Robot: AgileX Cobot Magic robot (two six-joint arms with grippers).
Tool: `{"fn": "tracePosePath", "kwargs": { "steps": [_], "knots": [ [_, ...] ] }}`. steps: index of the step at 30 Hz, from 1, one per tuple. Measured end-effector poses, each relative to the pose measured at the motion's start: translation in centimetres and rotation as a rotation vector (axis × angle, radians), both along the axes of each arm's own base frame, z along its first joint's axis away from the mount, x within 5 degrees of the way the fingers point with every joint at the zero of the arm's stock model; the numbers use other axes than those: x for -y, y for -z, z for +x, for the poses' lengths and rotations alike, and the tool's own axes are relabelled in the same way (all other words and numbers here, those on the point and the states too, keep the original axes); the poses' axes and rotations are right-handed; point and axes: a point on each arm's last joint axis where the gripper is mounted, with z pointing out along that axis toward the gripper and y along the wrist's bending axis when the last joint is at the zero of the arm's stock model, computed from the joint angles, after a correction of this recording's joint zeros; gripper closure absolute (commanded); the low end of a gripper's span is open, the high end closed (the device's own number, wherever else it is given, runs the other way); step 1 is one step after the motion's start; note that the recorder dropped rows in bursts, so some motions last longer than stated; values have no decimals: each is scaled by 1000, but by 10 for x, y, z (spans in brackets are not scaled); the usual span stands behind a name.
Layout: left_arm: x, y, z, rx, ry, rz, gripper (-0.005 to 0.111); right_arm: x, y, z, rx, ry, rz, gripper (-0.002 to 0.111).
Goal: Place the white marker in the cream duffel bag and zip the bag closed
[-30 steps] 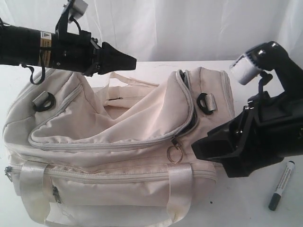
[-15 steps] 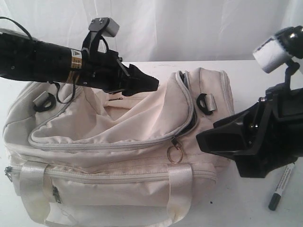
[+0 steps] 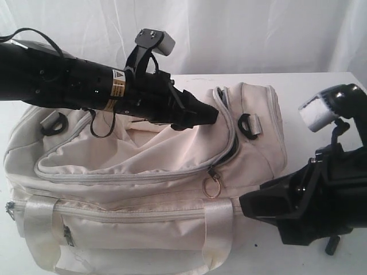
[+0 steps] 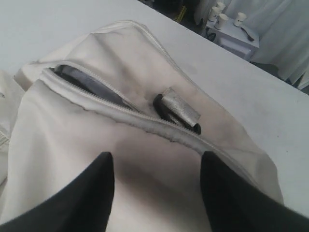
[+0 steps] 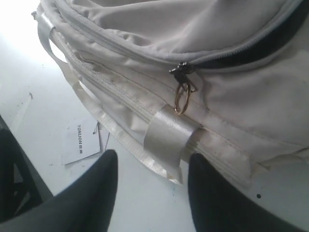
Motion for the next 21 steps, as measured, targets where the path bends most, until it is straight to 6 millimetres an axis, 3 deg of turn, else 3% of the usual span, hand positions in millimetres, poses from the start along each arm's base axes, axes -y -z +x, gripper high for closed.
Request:
{"fn": "tracePosePath", "kwargs": {
  "steps": [13,21],
  "knots": [
    [2,-2,-1,-18,2,-40,49,-1,2,4,38,44,55,65],
    [15,-3,-8,-4,16,-38,49,-1,-1,6,56,72,84,65]
  ]
}}
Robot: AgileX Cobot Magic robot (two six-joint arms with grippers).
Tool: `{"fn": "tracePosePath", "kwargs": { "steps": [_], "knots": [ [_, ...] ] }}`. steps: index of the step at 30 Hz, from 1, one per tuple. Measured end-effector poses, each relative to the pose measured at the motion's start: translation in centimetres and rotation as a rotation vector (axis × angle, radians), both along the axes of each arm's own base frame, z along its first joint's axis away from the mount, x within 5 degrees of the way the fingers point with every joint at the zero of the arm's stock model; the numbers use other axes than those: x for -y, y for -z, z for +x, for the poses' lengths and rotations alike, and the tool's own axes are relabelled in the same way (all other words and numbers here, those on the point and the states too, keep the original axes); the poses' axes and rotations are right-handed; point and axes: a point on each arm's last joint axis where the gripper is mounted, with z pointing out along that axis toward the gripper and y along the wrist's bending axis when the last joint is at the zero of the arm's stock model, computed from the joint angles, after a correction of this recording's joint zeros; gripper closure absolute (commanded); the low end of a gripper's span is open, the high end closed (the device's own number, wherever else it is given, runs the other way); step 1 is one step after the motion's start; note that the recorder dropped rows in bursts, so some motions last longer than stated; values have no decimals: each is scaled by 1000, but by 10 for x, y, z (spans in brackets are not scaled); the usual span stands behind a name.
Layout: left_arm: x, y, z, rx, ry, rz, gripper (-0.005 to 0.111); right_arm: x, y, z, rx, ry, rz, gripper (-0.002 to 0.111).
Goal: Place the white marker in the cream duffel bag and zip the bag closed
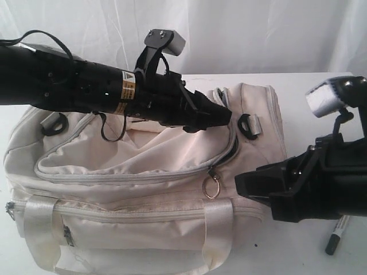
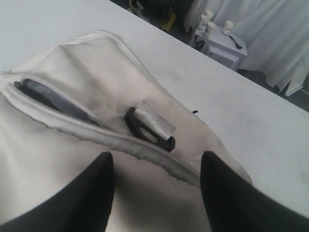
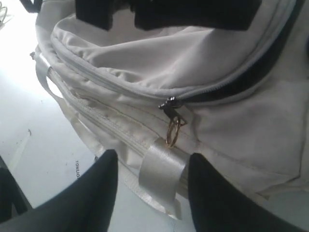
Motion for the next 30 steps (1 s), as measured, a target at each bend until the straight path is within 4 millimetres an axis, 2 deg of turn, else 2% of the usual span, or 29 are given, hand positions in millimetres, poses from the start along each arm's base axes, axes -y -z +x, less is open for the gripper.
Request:
{"fn": "tracePosePath", "kwargs": {
  "steps": [18,30],
  "knots": [
    [3,2,-4,-23,21,12,51,-1,-1,1,18,-2,17,65],
    [1,3,-2,-28,-6,32,51,-2,17,-7,-48,-19,47,65]
  ]
}}
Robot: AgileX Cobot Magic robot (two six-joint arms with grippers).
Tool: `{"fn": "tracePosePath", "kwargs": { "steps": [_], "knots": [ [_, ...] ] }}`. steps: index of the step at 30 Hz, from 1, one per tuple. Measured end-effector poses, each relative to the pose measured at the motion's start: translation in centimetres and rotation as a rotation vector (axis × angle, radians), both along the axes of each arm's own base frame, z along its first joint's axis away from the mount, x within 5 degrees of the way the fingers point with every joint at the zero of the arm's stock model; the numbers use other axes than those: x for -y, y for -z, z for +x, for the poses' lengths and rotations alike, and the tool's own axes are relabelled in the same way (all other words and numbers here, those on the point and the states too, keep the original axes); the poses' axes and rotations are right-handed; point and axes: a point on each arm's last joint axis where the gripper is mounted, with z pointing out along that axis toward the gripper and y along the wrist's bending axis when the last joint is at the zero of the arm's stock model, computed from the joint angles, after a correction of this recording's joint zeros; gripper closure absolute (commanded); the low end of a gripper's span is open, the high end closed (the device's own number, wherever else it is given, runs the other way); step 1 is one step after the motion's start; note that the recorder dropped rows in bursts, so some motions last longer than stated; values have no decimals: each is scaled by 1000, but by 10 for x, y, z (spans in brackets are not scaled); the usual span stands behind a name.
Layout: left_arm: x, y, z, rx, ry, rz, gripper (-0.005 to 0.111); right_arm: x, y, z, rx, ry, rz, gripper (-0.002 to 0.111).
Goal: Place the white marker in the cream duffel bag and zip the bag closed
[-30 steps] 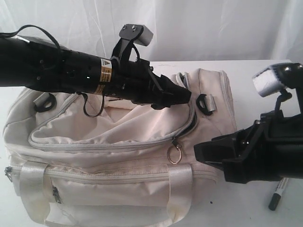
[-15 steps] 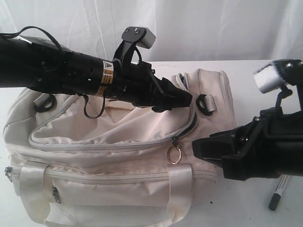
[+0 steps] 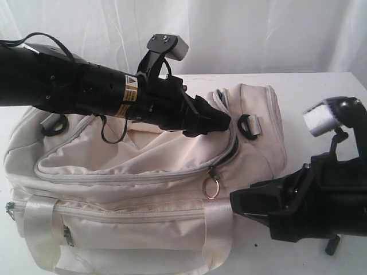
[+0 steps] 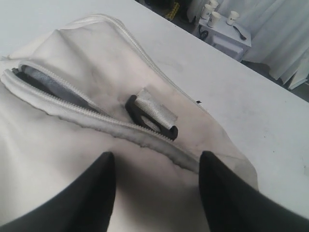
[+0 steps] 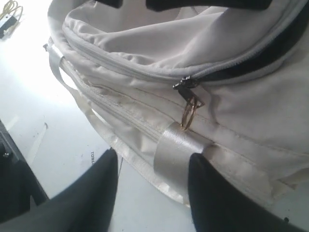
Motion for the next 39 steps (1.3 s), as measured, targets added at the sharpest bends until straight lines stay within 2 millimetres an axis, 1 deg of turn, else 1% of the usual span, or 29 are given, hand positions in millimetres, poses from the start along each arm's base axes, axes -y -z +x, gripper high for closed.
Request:
{"fn": "tracePosePath", "kwargs": {
  "steps": [8,10,13,17,21,24,25,26,27,28,29,30,31,33,35,39],
  "knots": [
    [0,0,1,1,-10,3,51,-3,-3,3,-24,51,81,65],
    [0,0,1,1,-10,3,51,-7,1,7,-53,54,86,65],
    [0,0,1,0,-11,2,51,-13,14,19,-104,94,59,65],
    [0,0,1,0,-11,2,51,-19,27,25,-127,95,16,65],
    [0,0,1,0,-11,2,51,-28,28,26,-117,67,43,65],
    [0,0,1,0,-11,2,51,-30,31,28,-121,70,32,66],
    [0,0,1,0,-11,2,51,-30,32,29,-122,74,29,71],
    [0,0,1,0,-11,2,51,-31,35,31,-127,77,19,74],
    [0,0,1,0,-11,2,51,-31,37,31,-132,81,16,82],
    [0,0,1,0,-11,2,51,-31,39,33,-138,83,9,86],
    [0,0,1,0,-11,2,51,-31,39,33,-140,83,8,95],
    [0,0,1,0,-11,2,51,-32,39,33,-142,86,13,98],
    [0,0,1,0,-11,2,51,-32,39,33,-143,79,23,105],
    [0,0,1,0,-11,2,51,-36,36,29,-143,24,64,108],
    [0,0,1,0,-11,2,51,-43,30,22,-163,-76,140,108],
    [0,0,1,0,-11,2,51,-46,26,18,-181,-118,199,108]
  ]
}}
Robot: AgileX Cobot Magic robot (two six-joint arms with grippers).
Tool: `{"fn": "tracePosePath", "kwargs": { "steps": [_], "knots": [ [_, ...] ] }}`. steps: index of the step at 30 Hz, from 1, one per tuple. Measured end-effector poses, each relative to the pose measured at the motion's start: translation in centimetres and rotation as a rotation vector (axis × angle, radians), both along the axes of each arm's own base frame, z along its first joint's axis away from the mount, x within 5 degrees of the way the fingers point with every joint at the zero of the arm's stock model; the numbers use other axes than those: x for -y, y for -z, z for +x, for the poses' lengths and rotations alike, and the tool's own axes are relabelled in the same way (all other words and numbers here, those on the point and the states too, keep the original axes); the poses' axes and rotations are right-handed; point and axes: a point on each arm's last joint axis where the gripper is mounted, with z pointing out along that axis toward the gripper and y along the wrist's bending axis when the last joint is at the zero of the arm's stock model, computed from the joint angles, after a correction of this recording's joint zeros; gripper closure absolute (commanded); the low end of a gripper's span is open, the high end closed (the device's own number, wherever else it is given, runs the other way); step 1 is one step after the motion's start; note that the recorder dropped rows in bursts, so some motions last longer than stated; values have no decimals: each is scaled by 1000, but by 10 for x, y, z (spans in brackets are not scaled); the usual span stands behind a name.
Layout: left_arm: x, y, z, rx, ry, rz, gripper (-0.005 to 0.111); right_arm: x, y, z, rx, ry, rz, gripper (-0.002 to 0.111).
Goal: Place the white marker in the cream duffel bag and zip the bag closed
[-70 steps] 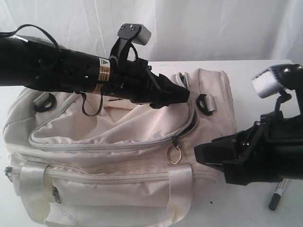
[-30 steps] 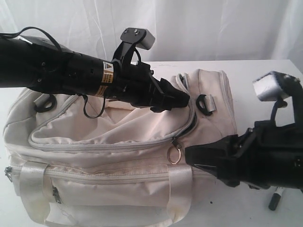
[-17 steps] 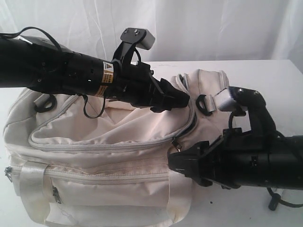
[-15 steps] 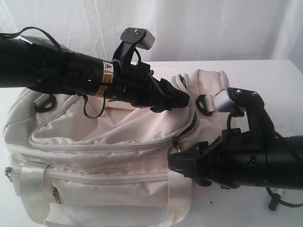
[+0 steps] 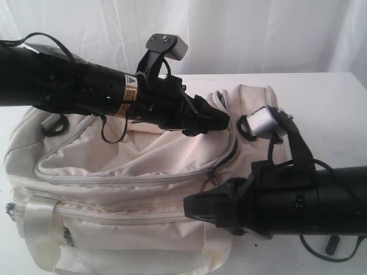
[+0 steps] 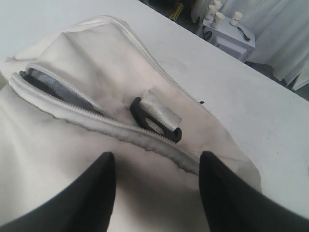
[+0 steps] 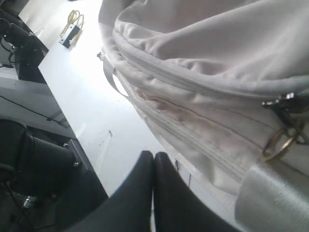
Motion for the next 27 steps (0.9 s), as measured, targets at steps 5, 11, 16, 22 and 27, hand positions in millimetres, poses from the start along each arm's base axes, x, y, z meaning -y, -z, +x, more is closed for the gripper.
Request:
{"fn": "tracePosePath", "kwargs": {
  "steps": [5,11,16,22,27],
  "knots": [
    [0,0,0,0,0,0,51,-2,-3,-1,8,-18,37,108],
    [0,0,0,0,0,0,51,-3,-6,1,24,-5,75,108],
    [0,0,0,1,-2,1,51,-7,-4,1,18,-31,96,108],
    [-1,1,2,8,-17,11,51,-26,-8,2,22,-104,106,108],
    [-1,1,2,8,-18,11,51,-41,-11,9,46,-139,96,103]
  ]
}}
